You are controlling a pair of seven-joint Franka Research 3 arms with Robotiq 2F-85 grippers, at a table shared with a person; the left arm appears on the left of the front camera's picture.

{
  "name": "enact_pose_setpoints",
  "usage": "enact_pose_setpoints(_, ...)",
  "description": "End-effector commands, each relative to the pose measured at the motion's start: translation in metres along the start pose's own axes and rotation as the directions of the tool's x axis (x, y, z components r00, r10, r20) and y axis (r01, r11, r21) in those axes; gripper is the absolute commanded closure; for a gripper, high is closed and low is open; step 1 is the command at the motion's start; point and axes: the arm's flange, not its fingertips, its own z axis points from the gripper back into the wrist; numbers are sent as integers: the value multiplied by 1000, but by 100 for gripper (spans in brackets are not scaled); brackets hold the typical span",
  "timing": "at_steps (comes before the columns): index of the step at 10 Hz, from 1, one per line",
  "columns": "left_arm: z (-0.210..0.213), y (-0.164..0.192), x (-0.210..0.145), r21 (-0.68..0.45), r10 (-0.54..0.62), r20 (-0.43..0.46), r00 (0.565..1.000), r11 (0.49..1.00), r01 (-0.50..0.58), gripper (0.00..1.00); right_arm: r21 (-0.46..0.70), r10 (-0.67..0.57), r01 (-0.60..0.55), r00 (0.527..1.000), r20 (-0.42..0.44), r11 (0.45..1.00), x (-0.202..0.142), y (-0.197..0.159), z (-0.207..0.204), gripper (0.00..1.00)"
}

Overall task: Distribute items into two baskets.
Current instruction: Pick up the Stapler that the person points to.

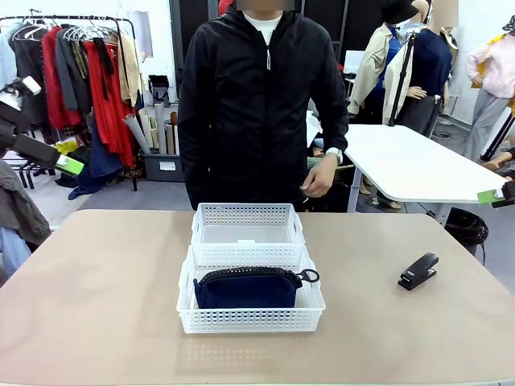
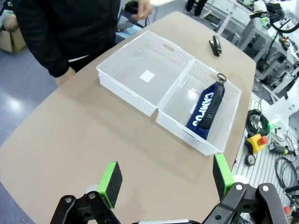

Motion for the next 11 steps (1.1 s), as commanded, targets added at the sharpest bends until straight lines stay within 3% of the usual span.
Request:
enact_pose_setpoints(1,2,5,0,-11,-11,12,1000,1000,11,0,7,2,-2,1000,11,1000,1,0,0,0)
enact_pose_setpoints(11,4,2,-4,-2,12,-1,1000,1000,-12,0,7,2,-2,1000,11,1000,1,0,0,0)
